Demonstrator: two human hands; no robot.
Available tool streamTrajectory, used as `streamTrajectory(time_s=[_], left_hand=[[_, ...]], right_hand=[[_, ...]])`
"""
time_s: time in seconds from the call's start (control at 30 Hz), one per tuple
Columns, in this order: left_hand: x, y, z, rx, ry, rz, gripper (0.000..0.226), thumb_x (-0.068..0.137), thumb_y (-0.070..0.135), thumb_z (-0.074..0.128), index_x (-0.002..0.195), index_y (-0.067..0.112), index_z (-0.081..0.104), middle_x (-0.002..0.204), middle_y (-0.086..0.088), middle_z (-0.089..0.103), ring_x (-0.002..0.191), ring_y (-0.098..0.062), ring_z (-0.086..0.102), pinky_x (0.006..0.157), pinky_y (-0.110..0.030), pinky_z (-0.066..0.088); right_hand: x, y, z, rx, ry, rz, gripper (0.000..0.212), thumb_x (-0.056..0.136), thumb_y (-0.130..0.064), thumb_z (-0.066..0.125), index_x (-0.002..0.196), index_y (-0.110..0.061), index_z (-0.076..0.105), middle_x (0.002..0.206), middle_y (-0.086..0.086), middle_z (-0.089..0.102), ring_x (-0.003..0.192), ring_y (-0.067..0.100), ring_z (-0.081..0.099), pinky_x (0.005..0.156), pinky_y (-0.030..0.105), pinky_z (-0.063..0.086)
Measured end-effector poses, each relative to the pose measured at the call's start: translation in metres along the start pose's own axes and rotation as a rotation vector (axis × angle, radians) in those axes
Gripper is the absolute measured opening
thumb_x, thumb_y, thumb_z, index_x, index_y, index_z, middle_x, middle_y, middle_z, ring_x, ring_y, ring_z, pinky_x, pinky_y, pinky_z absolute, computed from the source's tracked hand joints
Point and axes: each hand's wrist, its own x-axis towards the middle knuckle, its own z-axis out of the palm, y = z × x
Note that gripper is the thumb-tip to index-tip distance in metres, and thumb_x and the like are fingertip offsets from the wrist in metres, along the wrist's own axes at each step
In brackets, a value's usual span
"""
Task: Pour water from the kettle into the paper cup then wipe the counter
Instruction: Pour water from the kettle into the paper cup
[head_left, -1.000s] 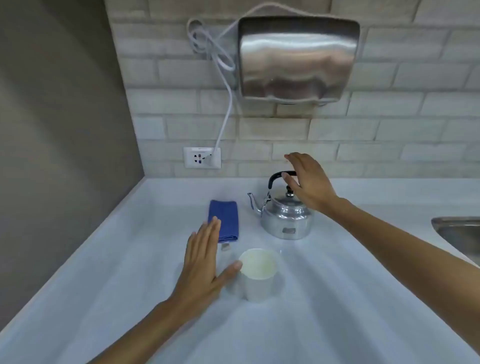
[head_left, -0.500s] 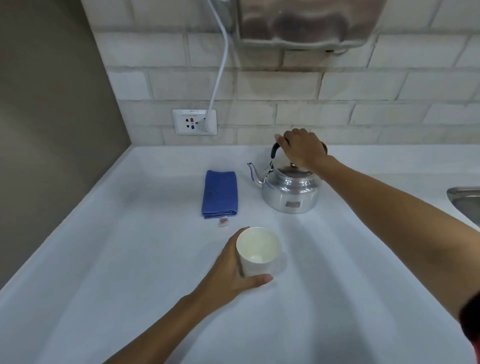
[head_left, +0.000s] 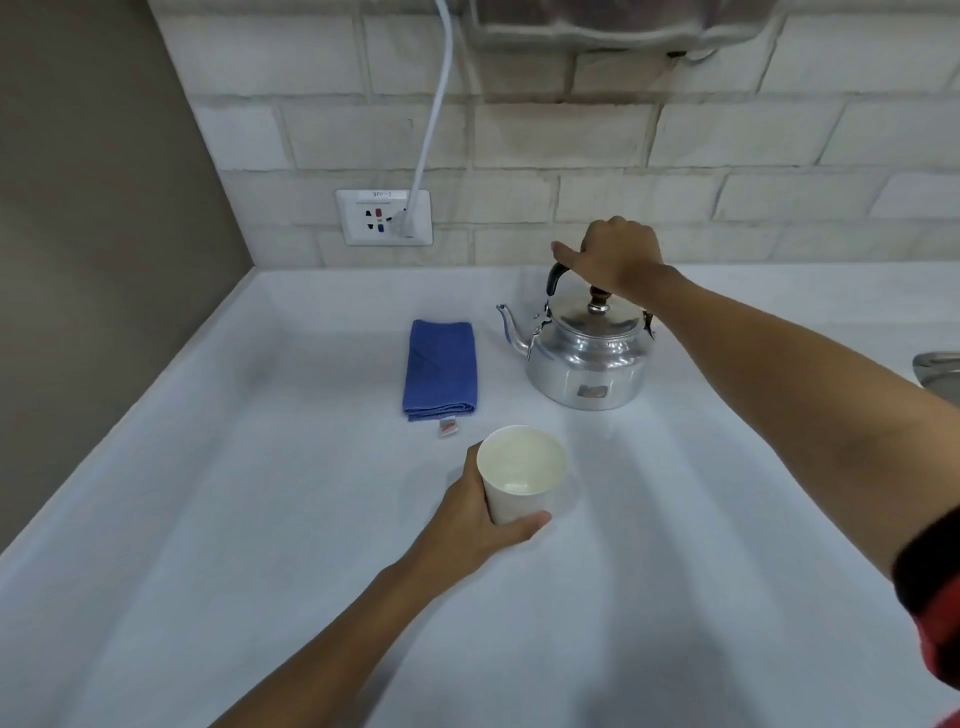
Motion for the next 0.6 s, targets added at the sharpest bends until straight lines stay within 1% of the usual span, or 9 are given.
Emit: streamTrajectory(time_s=[0.1, 0.17, 0.23, 0.3, 0.43, 0.5, 0.6], left_hand=[[0.001, -0.002, 0.0, 0.009, -0.003, 0.001, 0.074, 0.063, 0.043, 0.081, 0.12, 0.046, 0.034, 0.124, 0.019, 0.052, 0.114, 0.002, 0.05, 0.097, -0.023, 0.047], [0.002, -0.003, 0.0, 0.025, -0.001, 0.008, 0.071, 0.063, 0.042, 0.082, 0.115, 0.05, 0.034, 0.121, 0.023, 0.051, 0.113, 0.008, 0.049, 0.092, -0.012, 0.045], [0.003, -0.004, -0.001, 0.035, 0.005, 0.017, 0.072, 0.062, 0.043, 0.082, 0.116, 0.049, 0.034, 0.121, 0.023, 0.051, 0.112, 0.009, 0.048, 0.089, -0.006, 0.043], [0.004, -0.005, 0.0, 0.04, 0.008, 0.025, 0.075, 0.06, 0.045, 0.083, 0.117, 0.049, 0.034, 0.122, 0.021, 0.052, 0.113, 0.008, 0.049, 0.088, -0.007, 0.044], [0.004, -0.006, 0.0, 0.053, 0.024, 0.026, 0.074, 0.058, 0.047, 0.083, 0.114, 0.05, 0.036, 0.118, 0.026, 0.052, 0.11, 0.012, 0.048, 0.083, -0.006, 0.043], [0.004, -0.007, 0.0, 0.05, 0.026, 0.024, 0.077, 0.057, 0.048, 0.084, 0.118, 0.047, 0.036, 0.118, 0.025, 0.053, 0.11, 0.01, 0.05, 0.082, -0.008, 0.043], [0.003, -0.006, 0.0, 0.037, 0.025, 0.031, 0.08, 0.056, 0.049, 0.084, 0.122, 0.042, 0.039, 0.118, 0.026, 0.055, 0.108, 0.015, 0.049, 0.08, -0.001, 0.042]], right_hand=[[-0.007, -0.001, -0.008, -0.009, -0.001, -0.024, 0.058, 0.087, -0.051, 0.041, 0.046, -0.01, 0.034, 0.053, 0.004, 0.037, 0.064, 0.029, 0.046, 0.06, 0.033, 0.032], [-0.014, 0.0, -0.017, -0.013, 0.01, -0.05, 0.058, 0.086, -0.05, 0.042, 0.044, -0.01, 0.033, 0.05, 0.004, 0.036, 0.061, 0.028, 0.045, 0.058, 0.032, 0.032], [-0.021, 0.001, -0.027, -0.006, 0.033, -0.075, 0.059, 0.084, -0.049, 0.043, 0.042, -0.011, 0.032, 0.047, 0.003, 0.036, 0.058, 0.027, 0.043, 0.058, 0.031, 0.032], [-0.029, 0.001, -0.038, 0.0, 0.063, -0.099, 0.059, 0.084, -0.049, 0.045, 0.04, -0.012, 0.03, 0.043, 0.002, 0.033, 0.053, 0.025, 0.039, 0.057, 0.031, 0.032], [-0.047, 0.001, -0.063, -0.015, 0.1, -0.143, 0.059, 0.082, -0.049, 0.046, 0.04, -0.014, 0.025, 0.039, 0.001, 0.028, 0.045, 0.02, 0.029, 0.051, 0.03, 0.027], [-0.058, 0.0, -0.075, -0.04, 0.11, -0.17, 0.058, 0.081, -0.048, 0.047, 0.04, -0.014, 0.024, 0.039, 0.001, 0.025, 0.044, 0.019, 0.028, 0.048, 0.028, 0.023], [-0.075, -0.004, -0.09, -0.093, 0.118, -0.216, 0.058, 0.081, -0.048, 0.048, 0.039, -0.014, 0.026, 0.039, 0.002, 0.027, 0.045, 0.02, 0.029, 0.046, 0.026, 0.019]])
